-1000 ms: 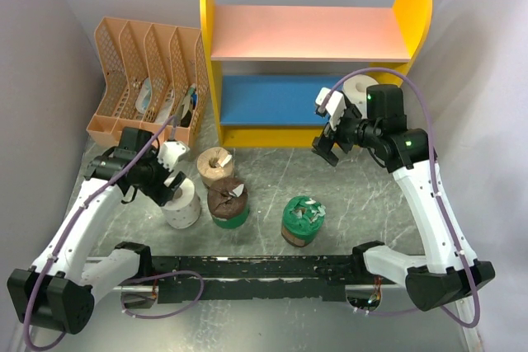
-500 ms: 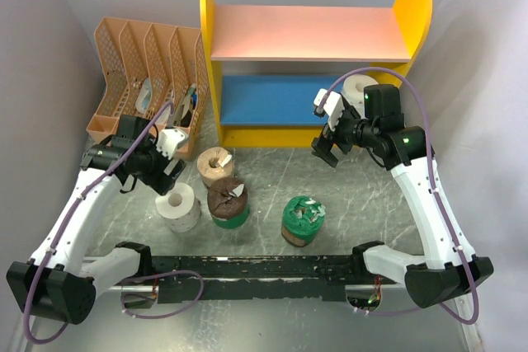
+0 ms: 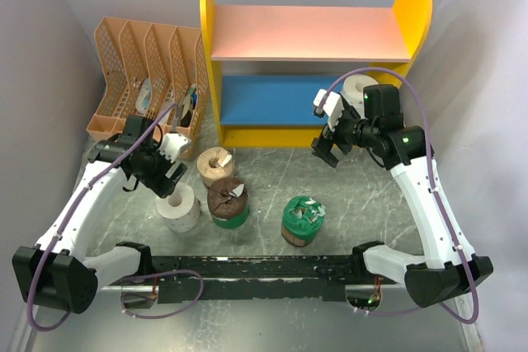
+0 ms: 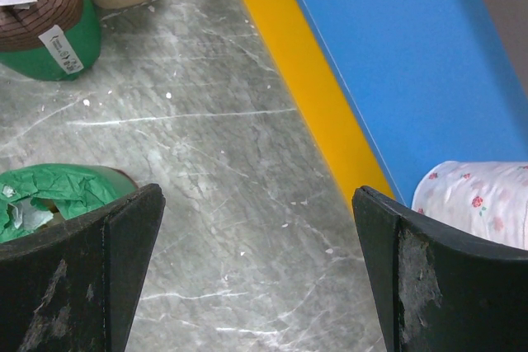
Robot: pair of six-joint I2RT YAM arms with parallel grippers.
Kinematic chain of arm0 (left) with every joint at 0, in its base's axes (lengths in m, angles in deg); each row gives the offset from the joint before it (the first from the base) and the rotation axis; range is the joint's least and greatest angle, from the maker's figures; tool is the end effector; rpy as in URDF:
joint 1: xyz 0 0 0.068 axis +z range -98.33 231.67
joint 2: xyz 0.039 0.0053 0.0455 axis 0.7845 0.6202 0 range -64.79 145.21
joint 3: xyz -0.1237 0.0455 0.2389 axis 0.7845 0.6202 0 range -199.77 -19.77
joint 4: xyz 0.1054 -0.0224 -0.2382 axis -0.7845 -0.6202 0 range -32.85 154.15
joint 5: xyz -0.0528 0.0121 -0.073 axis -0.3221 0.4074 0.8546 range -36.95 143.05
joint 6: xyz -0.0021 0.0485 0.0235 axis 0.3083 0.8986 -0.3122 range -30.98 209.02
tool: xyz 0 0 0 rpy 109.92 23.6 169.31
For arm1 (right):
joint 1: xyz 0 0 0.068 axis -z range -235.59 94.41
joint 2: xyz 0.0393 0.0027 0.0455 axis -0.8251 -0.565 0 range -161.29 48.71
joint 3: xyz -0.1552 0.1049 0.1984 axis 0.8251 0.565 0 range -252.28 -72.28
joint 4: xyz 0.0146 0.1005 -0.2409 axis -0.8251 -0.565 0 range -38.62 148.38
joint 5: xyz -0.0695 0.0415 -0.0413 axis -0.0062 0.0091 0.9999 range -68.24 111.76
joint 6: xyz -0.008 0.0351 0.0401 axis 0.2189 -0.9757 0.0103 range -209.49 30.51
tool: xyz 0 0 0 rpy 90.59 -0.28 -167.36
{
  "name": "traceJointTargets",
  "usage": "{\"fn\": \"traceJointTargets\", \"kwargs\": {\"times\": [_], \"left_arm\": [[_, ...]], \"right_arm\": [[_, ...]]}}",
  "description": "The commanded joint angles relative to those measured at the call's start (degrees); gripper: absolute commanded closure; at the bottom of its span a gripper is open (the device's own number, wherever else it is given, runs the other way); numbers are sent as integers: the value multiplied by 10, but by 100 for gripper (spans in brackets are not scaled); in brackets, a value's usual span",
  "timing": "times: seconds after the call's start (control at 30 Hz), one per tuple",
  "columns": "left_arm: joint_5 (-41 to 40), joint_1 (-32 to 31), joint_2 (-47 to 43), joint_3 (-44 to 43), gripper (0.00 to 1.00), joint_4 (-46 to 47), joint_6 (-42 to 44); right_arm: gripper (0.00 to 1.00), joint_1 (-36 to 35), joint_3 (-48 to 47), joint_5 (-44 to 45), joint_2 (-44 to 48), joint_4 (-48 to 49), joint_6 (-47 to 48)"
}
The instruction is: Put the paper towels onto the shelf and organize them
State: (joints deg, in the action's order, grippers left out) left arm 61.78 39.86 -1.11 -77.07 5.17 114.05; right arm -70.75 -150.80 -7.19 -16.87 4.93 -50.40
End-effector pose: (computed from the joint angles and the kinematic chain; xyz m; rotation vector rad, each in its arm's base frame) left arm 0.1933 -0.0460 0.2833 0.8940 2.5420 -0.1368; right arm 0.2040 0.0732 0.3990 -1.2248 1.8225 0.3422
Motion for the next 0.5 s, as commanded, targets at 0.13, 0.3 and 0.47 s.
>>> {"fn": "traceJointTargets", "kwargs": {"times": [0.13, 0.3, 0.47], "left_arm": [[-1, -2, 10, 26, 11, -10, 18], [-8, -2, 4, 45, 10, -3, 21], [-8, -2, 5, 45, 14, -4, 22]], "right_arm": [[0, 4, 5, 5, -4, 6, 6], [0, 4, 3, 3, -6, 7, 6], [0, 3, 0, 1, -9, 10, 4]]}}
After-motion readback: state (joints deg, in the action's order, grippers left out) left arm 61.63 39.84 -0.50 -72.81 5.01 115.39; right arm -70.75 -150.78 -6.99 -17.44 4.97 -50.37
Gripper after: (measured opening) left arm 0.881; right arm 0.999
